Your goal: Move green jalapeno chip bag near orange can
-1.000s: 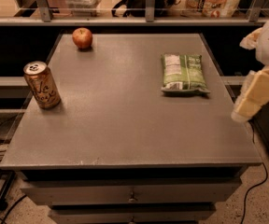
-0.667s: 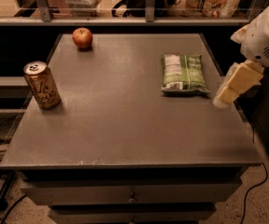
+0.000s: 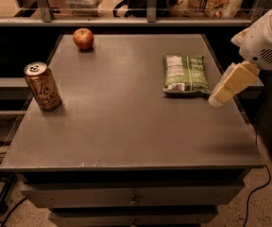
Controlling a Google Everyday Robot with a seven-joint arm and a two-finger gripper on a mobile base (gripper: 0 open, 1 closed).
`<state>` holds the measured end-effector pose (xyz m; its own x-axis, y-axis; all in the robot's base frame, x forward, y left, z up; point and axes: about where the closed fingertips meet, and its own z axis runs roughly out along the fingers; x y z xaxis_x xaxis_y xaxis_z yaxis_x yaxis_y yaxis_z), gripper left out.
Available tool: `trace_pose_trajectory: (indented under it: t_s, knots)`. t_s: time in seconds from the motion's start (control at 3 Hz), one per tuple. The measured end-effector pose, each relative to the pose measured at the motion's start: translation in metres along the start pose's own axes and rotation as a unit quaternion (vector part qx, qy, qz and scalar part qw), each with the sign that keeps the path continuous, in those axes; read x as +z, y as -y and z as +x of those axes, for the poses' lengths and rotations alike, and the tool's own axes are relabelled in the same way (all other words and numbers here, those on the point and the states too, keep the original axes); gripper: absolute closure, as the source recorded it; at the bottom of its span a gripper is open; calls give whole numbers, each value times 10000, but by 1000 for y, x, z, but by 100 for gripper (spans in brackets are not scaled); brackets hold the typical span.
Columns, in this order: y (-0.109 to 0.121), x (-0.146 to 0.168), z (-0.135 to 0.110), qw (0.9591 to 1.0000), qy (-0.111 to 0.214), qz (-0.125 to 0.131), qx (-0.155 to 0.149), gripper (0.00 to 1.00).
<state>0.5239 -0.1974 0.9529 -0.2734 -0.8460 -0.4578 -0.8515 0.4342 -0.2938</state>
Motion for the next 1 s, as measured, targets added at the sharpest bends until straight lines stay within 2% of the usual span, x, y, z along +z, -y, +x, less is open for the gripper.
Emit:
trace_pose_trajectory:
  t_s: [0.33, 0.67, 1.0]
  knots:
    - [15, 25, -1, 9976, 445, -31, 537, 0]
    - [26, 52, -4, 9940, 674, -75, 862, 0]
    - [35, 79, -6, 9909, 773, -156, 1087, 0]
